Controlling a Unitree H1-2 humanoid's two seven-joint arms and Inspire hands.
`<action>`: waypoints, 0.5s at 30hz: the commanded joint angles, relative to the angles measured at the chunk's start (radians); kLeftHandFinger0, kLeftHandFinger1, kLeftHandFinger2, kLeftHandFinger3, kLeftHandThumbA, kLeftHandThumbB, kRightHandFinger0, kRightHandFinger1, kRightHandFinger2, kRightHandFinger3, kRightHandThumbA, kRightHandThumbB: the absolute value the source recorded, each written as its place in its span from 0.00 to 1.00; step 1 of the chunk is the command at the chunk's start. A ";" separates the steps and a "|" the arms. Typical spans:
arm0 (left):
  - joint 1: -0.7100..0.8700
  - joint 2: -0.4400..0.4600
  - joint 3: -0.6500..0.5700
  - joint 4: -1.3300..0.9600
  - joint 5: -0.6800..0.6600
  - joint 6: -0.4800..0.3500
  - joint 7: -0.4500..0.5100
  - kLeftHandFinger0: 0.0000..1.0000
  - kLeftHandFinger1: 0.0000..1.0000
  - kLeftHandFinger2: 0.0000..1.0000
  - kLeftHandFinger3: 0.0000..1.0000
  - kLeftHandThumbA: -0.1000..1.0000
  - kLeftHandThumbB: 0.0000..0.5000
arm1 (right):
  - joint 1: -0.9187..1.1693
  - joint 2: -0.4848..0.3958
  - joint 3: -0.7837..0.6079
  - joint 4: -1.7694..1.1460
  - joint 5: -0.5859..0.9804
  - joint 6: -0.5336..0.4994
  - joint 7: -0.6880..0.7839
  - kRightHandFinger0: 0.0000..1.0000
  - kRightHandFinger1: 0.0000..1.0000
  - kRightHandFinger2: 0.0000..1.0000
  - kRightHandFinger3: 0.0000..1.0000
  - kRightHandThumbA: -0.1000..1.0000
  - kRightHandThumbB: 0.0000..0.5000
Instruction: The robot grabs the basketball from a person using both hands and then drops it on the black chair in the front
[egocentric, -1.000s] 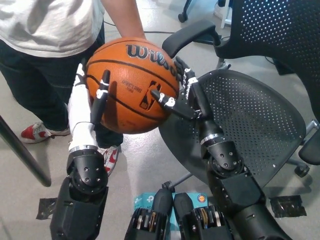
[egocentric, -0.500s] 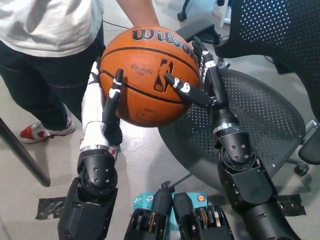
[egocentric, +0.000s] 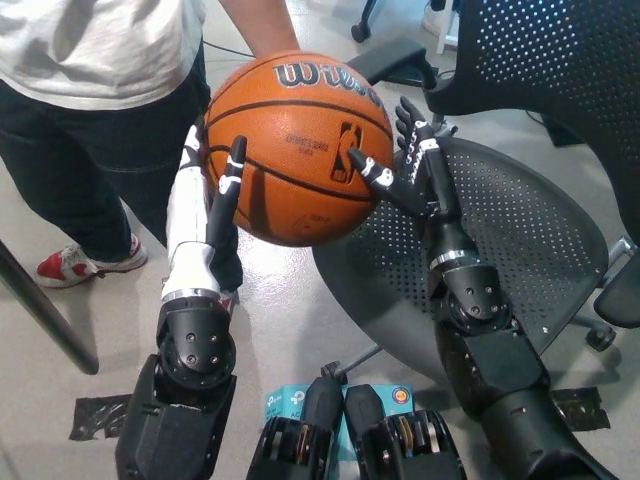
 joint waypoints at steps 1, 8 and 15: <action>-0.097 -0.059 -0.053 -0.004 -0.104 -0.074 -0.146 1.00 1.00 1.00 1.00 1.00 0.41 | -0.078 0.084 0.010 0.019 0.066 -0.017 0.113 1.00 1.00 1.00 1.00 1.00 0.60; -0.134 -0.084 -0.065 0.018 -0.140 -0.027 -0.155 1.00 1.00 1.00 1.00 1.00 0.32 | -0.079 0.143 0.010 -0.044 0.150 0.011 0.151 1.00 1.00 1.00 1.00 1.00 0.53; -0.142 -0.082 -0.078 0.003 -0.125 0.004 -0.147 1.00 1.00 1.00 1.00 1.00 0.33 | -0.077 0.153 0.000 -0.070 0.206 0.036 0.160 1.00 1.00 1.00 1.00 1.00 0.49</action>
